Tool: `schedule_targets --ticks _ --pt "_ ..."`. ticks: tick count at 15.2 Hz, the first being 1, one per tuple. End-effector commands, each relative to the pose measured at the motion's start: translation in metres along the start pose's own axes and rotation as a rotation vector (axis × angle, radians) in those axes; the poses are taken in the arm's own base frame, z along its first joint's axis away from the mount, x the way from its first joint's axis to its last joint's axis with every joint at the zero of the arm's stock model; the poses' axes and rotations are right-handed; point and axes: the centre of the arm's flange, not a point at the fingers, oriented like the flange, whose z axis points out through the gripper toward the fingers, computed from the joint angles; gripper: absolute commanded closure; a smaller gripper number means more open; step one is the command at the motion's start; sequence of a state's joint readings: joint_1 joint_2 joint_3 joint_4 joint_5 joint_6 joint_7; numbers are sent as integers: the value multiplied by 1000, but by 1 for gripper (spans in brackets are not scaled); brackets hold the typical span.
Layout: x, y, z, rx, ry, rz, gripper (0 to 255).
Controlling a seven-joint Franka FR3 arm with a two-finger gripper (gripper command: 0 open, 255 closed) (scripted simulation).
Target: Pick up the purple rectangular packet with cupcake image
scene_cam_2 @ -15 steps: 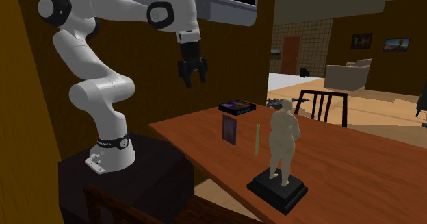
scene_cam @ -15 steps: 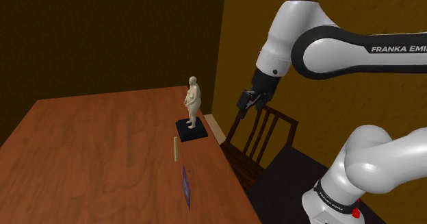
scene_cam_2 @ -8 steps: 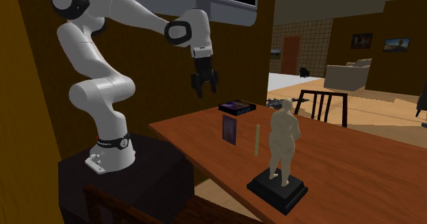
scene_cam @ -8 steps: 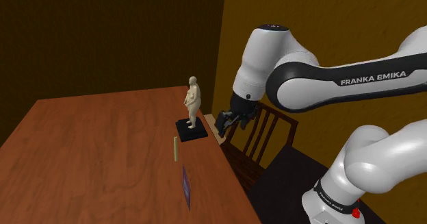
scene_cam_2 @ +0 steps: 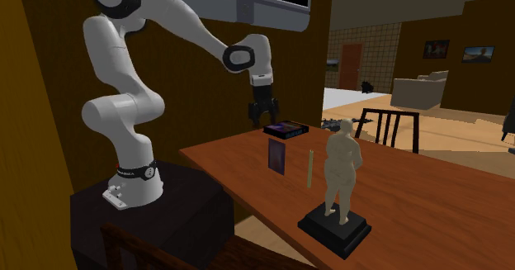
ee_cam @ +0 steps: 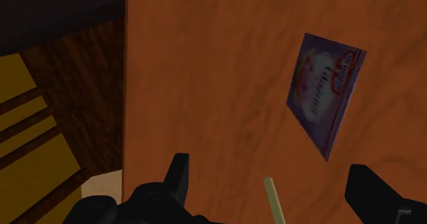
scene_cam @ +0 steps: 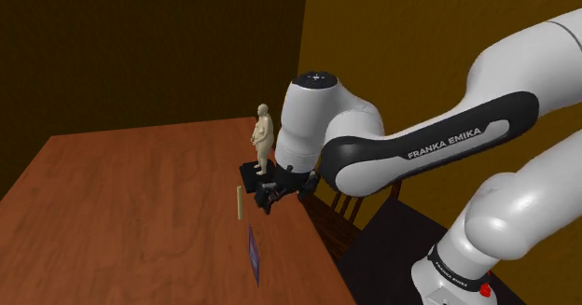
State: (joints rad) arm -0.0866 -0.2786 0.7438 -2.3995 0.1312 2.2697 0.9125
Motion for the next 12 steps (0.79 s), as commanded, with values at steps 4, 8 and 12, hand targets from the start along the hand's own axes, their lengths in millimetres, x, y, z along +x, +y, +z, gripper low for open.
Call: schedule_targets --ticks 4,8,12 --pt "-3 -54 47 -26 5 66 0" --pt "-3 -84 79 -42 9 103 0" --pt "-5 -84 100 -42 9 103 0"
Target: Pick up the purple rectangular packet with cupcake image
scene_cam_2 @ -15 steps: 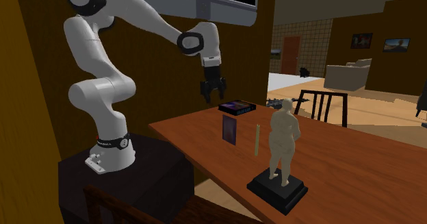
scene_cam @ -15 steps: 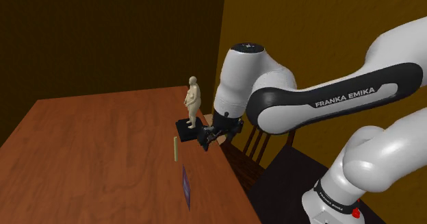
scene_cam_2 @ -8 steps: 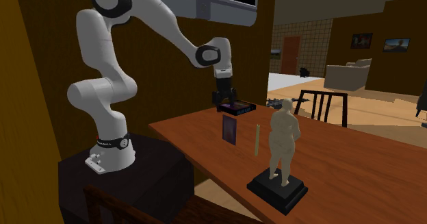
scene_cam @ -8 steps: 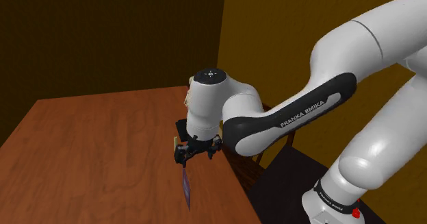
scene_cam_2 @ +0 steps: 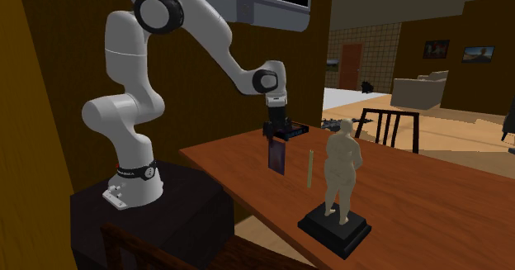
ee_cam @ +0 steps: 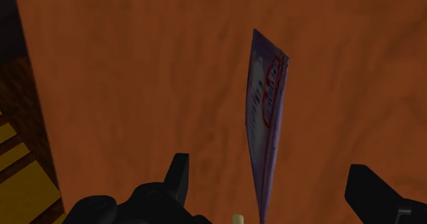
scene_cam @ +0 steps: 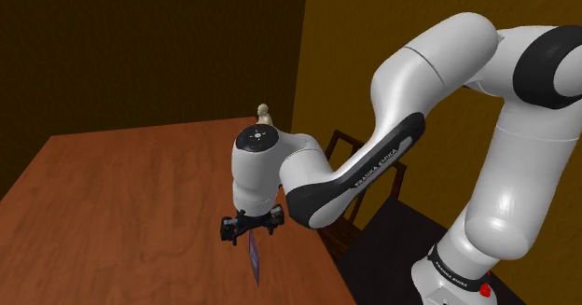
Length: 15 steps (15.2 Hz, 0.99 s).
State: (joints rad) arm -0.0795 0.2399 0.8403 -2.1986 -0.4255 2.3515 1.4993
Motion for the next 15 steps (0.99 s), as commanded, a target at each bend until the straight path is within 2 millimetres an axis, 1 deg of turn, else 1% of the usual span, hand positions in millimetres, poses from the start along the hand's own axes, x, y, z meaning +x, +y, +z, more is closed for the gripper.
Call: schedule_targets --ticks 1,3,5,6,15 --pt "-2 -1 12 0 1 0 0" --pt "-3 -1 20 0 1 0 0" --pt "-3 -1 20 0 1 0 0" --pt "-2 -2 20 0 1 0 255" --pt "-3 -1 20 0 1 0 255"
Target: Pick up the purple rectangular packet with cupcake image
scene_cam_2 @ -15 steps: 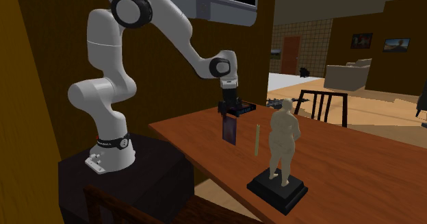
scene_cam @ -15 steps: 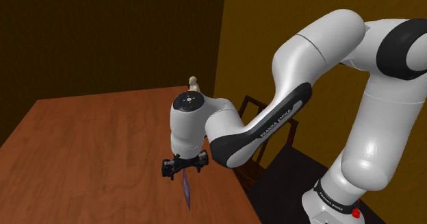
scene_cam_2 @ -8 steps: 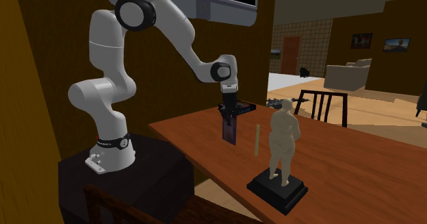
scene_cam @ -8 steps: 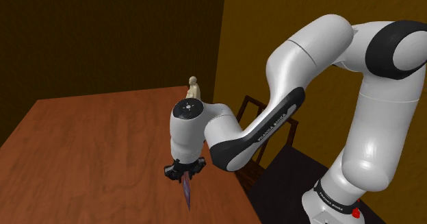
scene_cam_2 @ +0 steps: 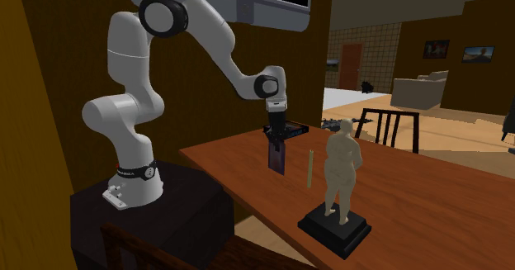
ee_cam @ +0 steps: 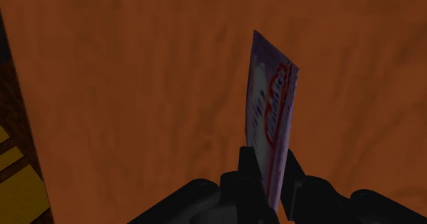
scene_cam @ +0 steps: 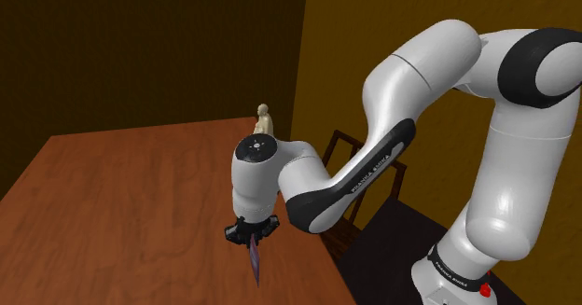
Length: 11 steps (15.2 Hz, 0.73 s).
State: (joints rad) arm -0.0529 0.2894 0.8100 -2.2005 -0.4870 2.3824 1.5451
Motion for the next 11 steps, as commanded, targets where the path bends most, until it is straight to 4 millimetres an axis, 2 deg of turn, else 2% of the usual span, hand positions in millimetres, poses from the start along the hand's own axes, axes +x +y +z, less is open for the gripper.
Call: schedule_targets --ticks 1,11 --pt "0 0 -5 -1 0 0 255" --pt "7 1 -57 -1 0 0 255"
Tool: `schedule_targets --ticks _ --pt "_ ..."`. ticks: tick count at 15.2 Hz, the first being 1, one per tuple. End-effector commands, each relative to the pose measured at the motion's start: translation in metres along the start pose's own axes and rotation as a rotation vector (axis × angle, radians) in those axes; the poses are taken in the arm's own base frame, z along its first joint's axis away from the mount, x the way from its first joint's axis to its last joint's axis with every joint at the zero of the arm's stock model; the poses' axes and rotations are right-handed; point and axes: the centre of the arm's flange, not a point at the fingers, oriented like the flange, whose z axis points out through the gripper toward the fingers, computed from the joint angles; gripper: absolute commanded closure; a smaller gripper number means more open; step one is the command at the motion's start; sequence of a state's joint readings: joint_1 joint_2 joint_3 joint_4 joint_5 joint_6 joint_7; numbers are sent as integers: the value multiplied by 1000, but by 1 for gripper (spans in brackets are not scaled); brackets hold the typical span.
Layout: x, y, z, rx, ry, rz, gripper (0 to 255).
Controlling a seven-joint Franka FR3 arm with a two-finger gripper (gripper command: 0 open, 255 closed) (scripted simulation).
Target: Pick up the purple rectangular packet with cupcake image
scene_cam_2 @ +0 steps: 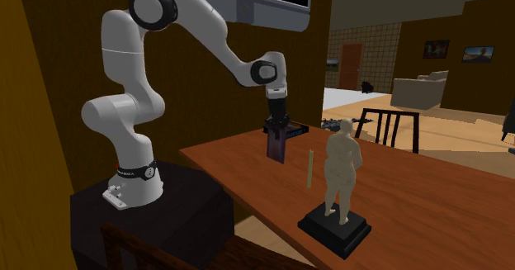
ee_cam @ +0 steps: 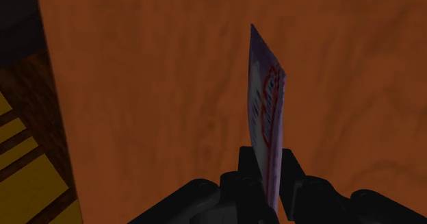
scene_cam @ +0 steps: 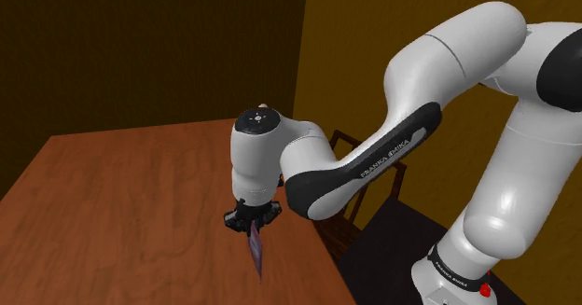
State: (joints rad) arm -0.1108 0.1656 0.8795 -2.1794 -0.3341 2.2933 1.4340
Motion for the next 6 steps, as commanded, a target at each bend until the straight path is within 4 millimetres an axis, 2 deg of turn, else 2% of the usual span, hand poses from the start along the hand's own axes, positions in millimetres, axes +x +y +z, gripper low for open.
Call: schedule_targets --ticks 1,4,6 --pt "3 0 -10 0 -1 0 255" --pt "5 0 -25 0 -1 0 255" --pt "5 0 -26 0 -1 0 255"
